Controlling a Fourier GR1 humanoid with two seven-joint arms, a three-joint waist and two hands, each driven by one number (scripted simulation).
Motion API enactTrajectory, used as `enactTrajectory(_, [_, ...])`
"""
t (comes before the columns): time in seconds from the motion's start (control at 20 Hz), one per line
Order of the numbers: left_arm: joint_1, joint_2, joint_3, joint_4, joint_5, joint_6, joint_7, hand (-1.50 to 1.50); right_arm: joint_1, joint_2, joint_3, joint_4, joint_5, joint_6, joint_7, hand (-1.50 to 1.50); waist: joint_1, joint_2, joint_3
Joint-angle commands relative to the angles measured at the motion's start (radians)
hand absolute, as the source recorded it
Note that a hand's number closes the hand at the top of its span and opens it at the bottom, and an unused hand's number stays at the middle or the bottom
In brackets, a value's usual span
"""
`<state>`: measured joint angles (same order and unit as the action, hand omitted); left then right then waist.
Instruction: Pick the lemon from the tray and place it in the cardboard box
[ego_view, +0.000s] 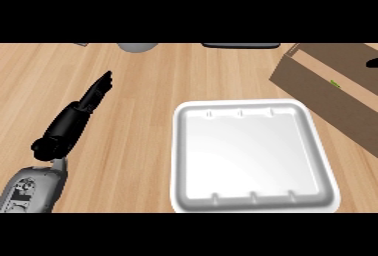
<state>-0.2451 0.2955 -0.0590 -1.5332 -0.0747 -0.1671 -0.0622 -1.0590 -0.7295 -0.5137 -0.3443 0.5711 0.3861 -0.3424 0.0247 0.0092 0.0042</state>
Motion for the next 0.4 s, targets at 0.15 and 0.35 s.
enactTrajectory(0.15, [-0.024,-0.008,0.011,0.027,0.012,-0.011,-0.003,0.00,-0.036,-0.062,-0.254,0.119,-0.224,-0.051,0.127,-1.50,0.000,0.007,-0.002])
enactTrajectory(0.35, [0.033,-0.020,-0.020,-0.052,-0.012,0.000,0.002,0.00,0.037,-0.127,-0.289,0.138,-0.253,-0.065,0.073,-1.50,0.025,0.009,0.000])
